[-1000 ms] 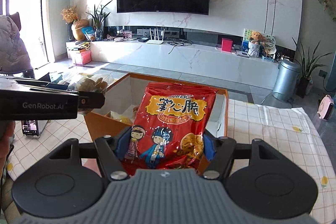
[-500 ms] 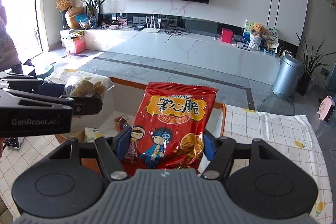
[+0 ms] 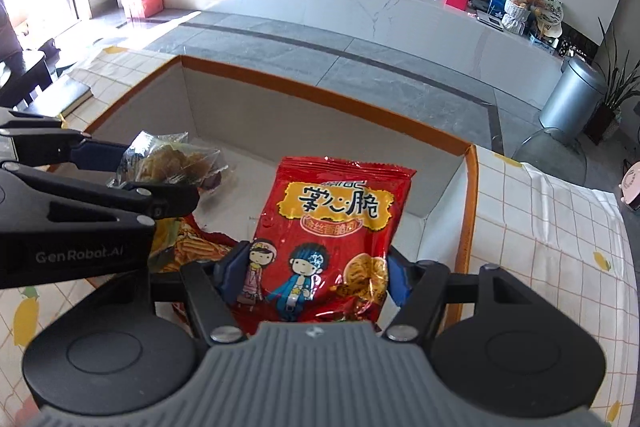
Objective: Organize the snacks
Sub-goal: 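Lower both packets into the box and open both grippers, then withdraw both open grippers from the box back toward the mat, then close the left gripper on the green sausage while the right gripper grasps the candy packet, then lift the green sausage and candy packet and carry both over the orange box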
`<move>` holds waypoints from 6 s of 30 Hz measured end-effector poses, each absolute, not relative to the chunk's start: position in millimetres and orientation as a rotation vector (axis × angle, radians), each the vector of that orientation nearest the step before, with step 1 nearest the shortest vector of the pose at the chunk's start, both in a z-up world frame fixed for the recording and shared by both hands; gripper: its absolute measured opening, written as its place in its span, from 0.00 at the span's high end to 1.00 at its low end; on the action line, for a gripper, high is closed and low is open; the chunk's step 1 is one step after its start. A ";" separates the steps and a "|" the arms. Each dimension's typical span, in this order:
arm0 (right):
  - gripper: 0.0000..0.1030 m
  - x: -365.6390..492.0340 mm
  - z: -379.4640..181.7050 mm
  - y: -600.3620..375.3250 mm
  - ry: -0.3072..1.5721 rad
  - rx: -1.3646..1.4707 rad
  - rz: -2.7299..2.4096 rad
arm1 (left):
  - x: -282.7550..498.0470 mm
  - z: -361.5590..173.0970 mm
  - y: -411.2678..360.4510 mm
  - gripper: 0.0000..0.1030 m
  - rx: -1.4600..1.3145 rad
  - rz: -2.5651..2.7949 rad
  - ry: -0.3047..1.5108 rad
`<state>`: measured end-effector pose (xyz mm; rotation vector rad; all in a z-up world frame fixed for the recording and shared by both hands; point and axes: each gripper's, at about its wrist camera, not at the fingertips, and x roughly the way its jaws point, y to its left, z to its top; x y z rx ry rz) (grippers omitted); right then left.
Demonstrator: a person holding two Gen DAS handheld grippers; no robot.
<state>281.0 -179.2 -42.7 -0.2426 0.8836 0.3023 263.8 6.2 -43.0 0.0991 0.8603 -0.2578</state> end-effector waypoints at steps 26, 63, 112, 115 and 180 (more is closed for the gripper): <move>0.35 314.4 -72.8 -165.4 1.002 -0.343 0.295 | 295.1 -62.5 -8.3 0.41 0.125 -0.258 0.982; 0.14 183.0 13.1 -188.8 0.657 -0.215 0.226 | 187.5 19.1 15.2 0.18 0.044 -0.240 0.662; 0.13 86.8 -116.7 -224.9 0.819 0.072 0.085 | 109.5 -106.6 23.4 0.25 -0.058 -0.207 0.823; 0.13 96.4 -121.1 -222.2 0.835 0.069 0.073 | 118.0 -110.5 21.7 0.25 -0.052 -0.190 0.835; 0.45 49.1 -85.8 -206.7 0.764 0.070 0.162 | 91.0 -51.3 19.6 0.76 -0.025 -0.194 0.801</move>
